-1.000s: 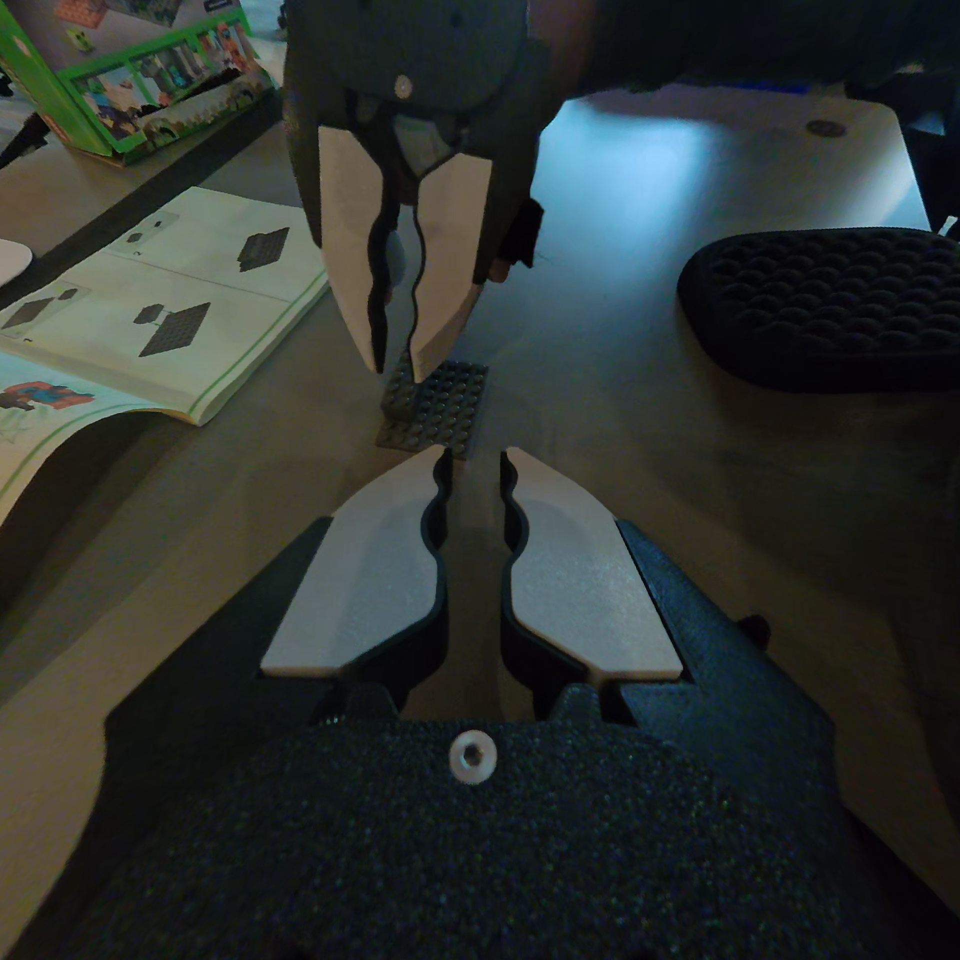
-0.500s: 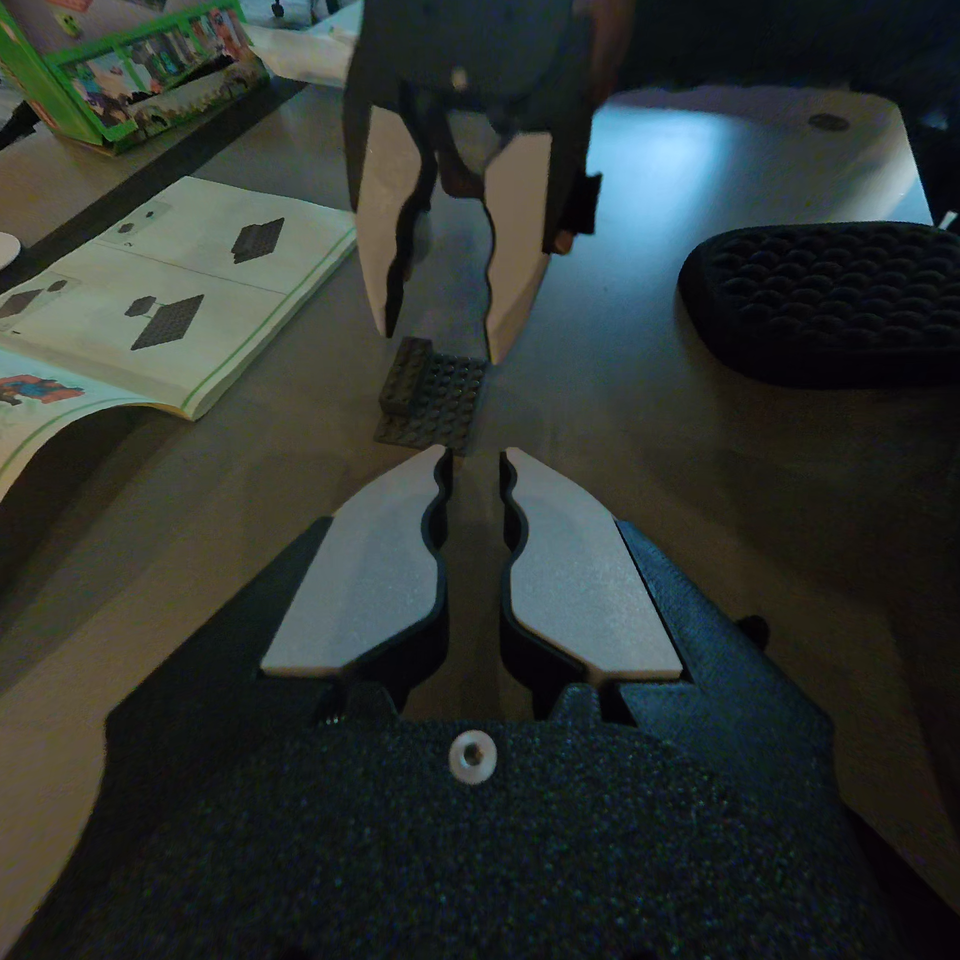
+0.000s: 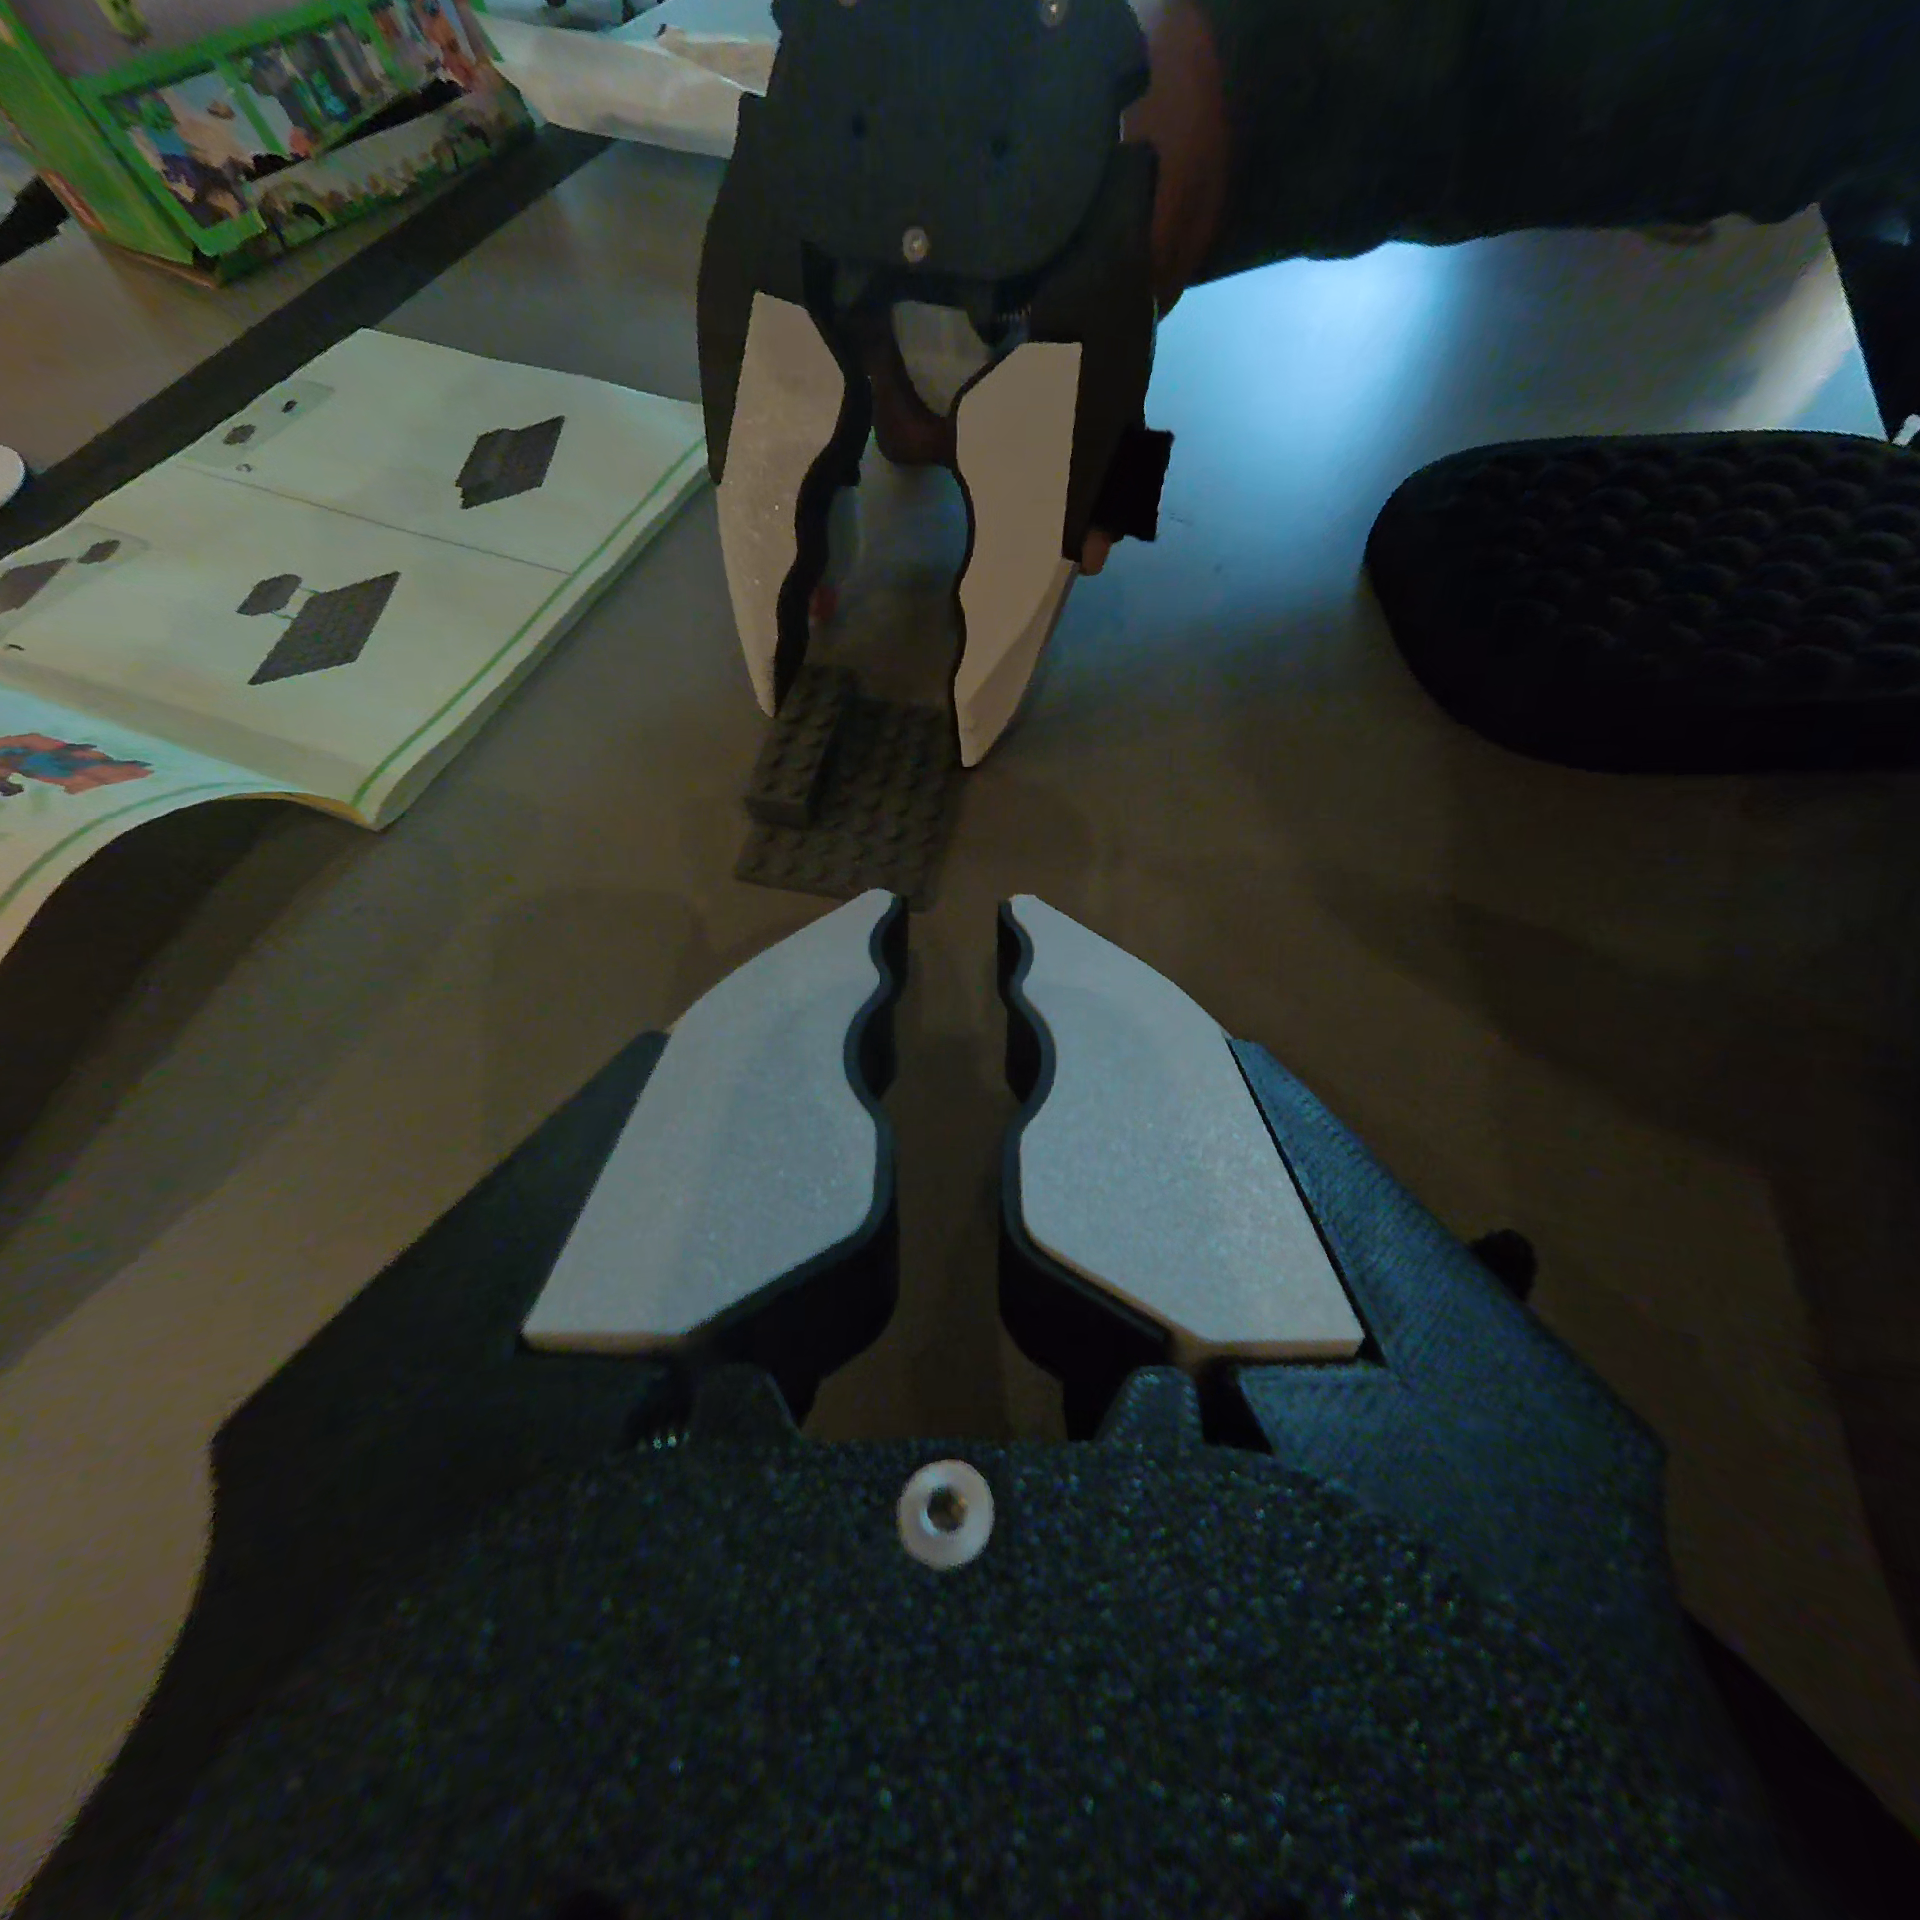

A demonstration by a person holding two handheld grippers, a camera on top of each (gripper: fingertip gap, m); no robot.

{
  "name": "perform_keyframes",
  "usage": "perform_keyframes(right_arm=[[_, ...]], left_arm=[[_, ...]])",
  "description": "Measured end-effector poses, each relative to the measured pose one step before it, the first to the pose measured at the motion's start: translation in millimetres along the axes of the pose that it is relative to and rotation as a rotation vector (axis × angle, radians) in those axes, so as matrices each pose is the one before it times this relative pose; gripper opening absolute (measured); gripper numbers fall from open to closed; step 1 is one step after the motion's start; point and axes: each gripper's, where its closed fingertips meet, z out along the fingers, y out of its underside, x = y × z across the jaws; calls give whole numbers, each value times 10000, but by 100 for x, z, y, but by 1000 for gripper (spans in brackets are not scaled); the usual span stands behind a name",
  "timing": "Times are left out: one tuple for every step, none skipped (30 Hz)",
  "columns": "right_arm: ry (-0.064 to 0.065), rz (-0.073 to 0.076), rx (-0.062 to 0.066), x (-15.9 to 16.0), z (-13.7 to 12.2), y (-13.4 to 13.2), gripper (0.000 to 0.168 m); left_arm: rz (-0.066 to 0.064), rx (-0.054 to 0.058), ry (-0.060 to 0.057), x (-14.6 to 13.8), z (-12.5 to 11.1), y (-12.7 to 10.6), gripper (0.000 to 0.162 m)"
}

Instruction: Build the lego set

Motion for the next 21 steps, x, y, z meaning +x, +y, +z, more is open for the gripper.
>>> perform_keyframes(right_arm=[[50, 3, 70, 16, 17, -37, 52], [63, 9, 67, -13, 0, -46, 51], [59, 9, 52, -27, -13, -26, 51], [32, 13, 52, -92, -24, -14, 51], [1, 42, 53, -119, -48, -19, 51], [-7, 68, 56, -114, -98, -54, 51], [-5, 59, 75, -109, -152, -109, 51], [9, 51, 93, -100, -222, -177, 51], [33, 34, 91, -79, -263, -222, 51], [45, -3, 70, -103, -303, -241, 51], [64, -35, 71, -115, -328, -261, 51], [75, -46, 93, -123, -348, -287, 51], [79, -34, 111, -124, -337, -271, 51], [80, -13, 131, -102, -312, -229, 51], [48, 11, 130, -162, -265, -196, 50], [61, -1, 134, -189, -239, -190, 51], [71, -37, 127, -209, -273, -204, 50], [69, -46, 124, -226, -287, -237, 50], [81, -63, 143, -233, -323, -322, 50], [66, -87, 132, -247, -338, -365, 50], [66, -116, 80, -262, -316, -331, 50]], left_arm=[[-19, -23, 0, -23, 38, 57, 17], [-28, -28, -14, -65, 36, 62, 17], [-39, -33, -15, -69, 26, 72, 17], [-51, -26, -27, -85, 26, 54, 17], [-47, -14, -24, -86, 22, 34, 17], [-51, -13, -24, -92, 32, 27, 17], [-55, -30, -36, -103, 48, 55, 17], [-70, -53, -39, -132, 67, 75, 18], [-86, -35, -20, -105, 81, 49, 19], [-99, 19, -4, -90, 53, -41, 20], [-134, 49, 5, -88, 23, -100, 22], [-193, 58, 32, -99, 29, -143, 23], [-263, 49, 95, -46, 40, -133, 26], [-330, 46, 137, -8, 67, -145, 27], [-344, 93, 191, 72, 52, -233, 29], [-326, 117, 211, 133, 44, -295, 30], [-285, 84, 163, 112, 36, -268, 32], [-214, 47, 136, 126, 49, -223, 32], [-186, 29, 169, 225, 68, -199, 33], [-240, 19, 227, 328, 97, -180, 34], [-281, 23, 287, 415, 107, -193, 35]])
